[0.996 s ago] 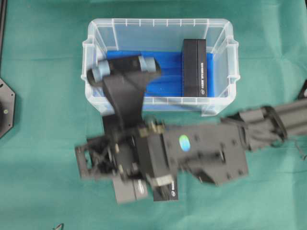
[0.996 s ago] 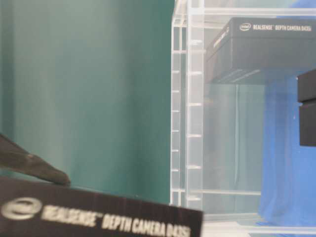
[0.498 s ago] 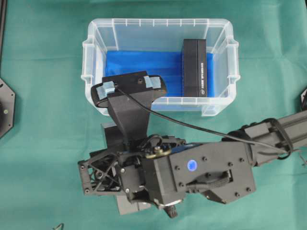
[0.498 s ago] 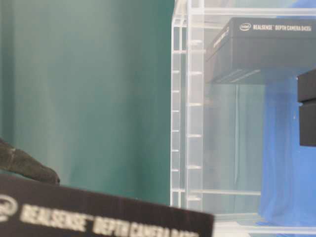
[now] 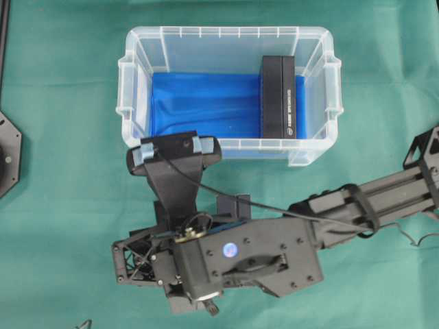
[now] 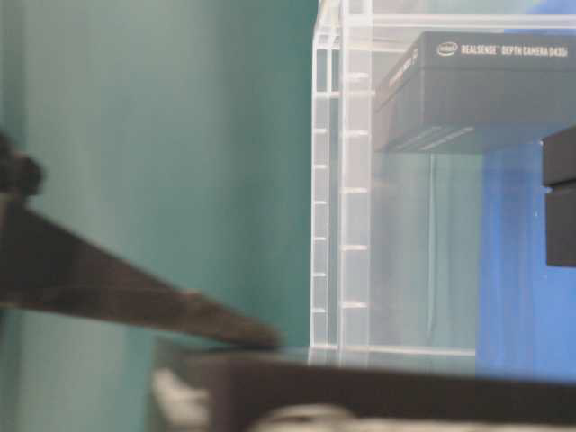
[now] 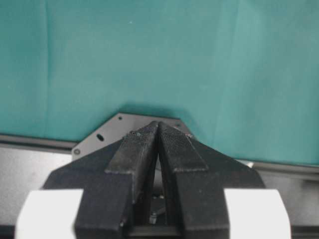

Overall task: Take the box out of the case with the right arm.
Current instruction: 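Carry the box forward over the case wall and lower it onto the table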

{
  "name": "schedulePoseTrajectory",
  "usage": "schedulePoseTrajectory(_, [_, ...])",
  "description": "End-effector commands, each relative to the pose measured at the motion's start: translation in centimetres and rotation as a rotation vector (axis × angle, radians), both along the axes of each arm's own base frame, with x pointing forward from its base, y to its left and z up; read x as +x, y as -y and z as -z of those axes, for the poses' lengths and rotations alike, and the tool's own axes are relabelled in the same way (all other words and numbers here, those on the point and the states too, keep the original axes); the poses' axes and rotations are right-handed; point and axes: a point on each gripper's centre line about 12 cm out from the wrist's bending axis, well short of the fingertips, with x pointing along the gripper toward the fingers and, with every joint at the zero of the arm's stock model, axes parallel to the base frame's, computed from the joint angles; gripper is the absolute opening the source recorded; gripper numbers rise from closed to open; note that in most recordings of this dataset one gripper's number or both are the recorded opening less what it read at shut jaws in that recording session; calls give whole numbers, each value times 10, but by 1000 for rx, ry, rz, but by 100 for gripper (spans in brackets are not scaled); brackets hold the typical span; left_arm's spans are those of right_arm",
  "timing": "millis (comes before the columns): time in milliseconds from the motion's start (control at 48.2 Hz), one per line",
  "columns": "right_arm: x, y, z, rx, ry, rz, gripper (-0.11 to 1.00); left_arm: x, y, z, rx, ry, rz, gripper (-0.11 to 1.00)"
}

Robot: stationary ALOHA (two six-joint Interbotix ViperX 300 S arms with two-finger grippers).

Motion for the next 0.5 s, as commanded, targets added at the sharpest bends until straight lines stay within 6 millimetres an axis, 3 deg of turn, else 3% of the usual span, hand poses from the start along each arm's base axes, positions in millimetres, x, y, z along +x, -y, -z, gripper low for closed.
schedulePoseTrajectory(0, [-1,2,-4,30,14,7,68,1,-1,-8,1,26,-4,0])
schedulePoseTrajectory(270, [19,5,46,65,43,19,68,1,-1,-8,1,25,-2,0])
schedulePoseTrajectory(477, [22,7,79,107,17,47,68,1,0,-8,1,26,-1,0])
